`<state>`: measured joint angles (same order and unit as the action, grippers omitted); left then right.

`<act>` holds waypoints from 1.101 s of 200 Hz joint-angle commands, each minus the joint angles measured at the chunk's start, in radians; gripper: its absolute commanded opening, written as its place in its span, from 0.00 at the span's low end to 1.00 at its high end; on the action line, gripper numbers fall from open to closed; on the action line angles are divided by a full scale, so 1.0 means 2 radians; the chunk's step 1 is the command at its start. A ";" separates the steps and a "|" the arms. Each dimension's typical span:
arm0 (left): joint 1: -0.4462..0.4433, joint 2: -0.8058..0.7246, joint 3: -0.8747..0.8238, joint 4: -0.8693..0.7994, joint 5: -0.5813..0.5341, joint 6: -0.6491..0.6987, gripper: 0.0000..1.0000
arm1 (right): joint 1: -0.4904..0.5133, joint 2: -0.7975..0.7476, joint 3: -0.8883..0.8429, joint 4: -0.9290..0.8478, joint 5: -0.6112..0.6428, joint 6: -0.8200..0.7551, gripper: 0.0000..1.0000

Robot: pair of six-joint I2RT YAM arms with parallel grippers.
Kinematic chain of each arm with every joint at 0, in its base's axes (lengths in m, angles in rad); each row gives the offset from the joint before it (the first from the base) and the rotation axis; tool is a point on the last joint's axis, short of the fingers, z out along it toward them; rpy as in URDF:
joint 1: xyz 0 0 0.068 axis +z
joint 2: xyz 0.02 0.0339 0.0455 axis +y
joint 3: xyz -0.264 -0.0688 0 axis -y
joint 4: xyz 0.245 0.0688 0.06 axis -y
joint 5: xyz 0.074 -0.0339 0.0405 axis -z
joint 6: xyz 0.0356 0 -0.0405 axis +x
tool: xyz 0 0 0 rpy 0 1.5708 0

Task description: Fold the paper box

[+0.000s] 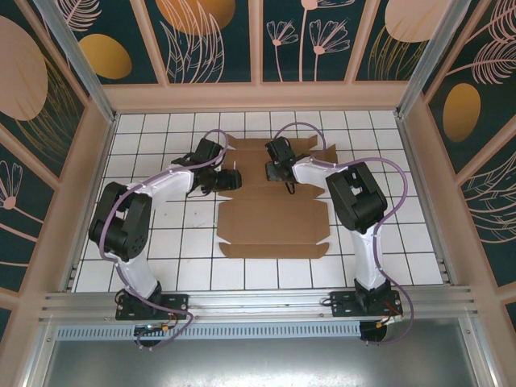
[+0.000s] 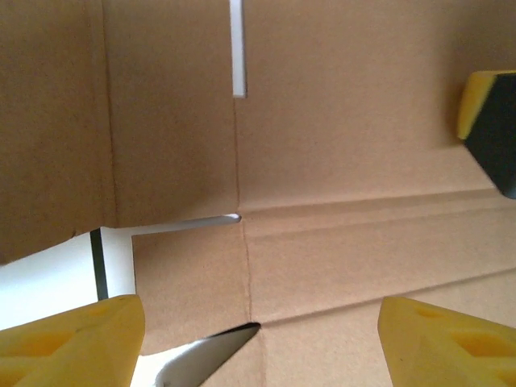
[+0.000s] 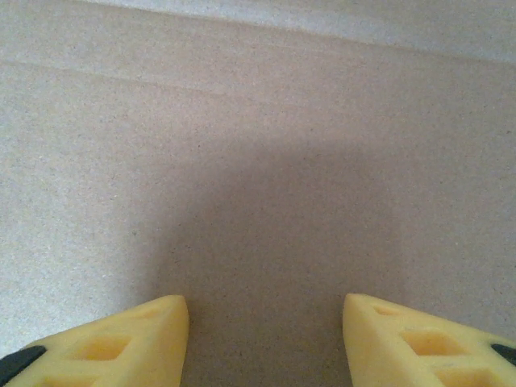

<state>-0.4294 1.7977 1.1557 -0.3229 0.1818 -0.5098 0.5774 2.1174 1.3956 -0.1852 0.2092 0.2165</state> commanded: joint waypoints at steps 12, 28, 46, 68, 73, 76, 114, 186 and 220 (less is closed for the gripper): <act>0.001 0.027 0.003 0.016 -0.014 -0.012 0.78 | 0.001 0.036 -0.039 -0.125 -0.019 -0.001 0.54; 0.002 0.037 0.000 0.020 -0.011 -0.016 0.78 | 0.000 0.036 -0.038 -0.125 -0.019 -0.002 0.53; 0.001 0.047 -0.001 0.021 -0.020 -0.018 0.79 | 0.001 0.036 -0.037 -0.126 -0.018 -0.002 0.53; 0.001 0.053 -0.004 0.023 -0.024 -0.019 0.80 | 0.001 0.036 -0.037 -0.125 -0.019 -0.002 0.53; 0.002 0.055 -0.006 0.027 -0.016 -0.021 0.80 | 0.001 0.037 -0.038 -0.125 -0.018 -0.002 0.54; 0.002 0.056 -0.007 0.029 -0.010 -0.022 0.80 | 0.000 0.037 -0.038 -0.125 -0.019 -0.003 0.53; 0.002 0.040 -0.019 0.056 0.051 -0.047 0.76 | 0.000 0.038 -0.042 -0.122 -0.019 -0.002 0.54; -0.006 0.008 -0.026 0.092 0.116 -0.089 0.74 | 0.002 0.044 -0.036 -0.124 -0.023 0.003 0.53; -0.026 0.025 -0.009 0.092 0.112 -0.088 0.73 | 0.005 0.047 -0.032 -0.128 -0.021 0.003 0.53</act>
<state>-0.4496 1.8282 1.1065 -0.1665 0.3683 -0.6666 0.5774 2.1166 1.3922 -0.1799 0.2092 0.2169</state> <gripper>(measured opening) 0.734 0.535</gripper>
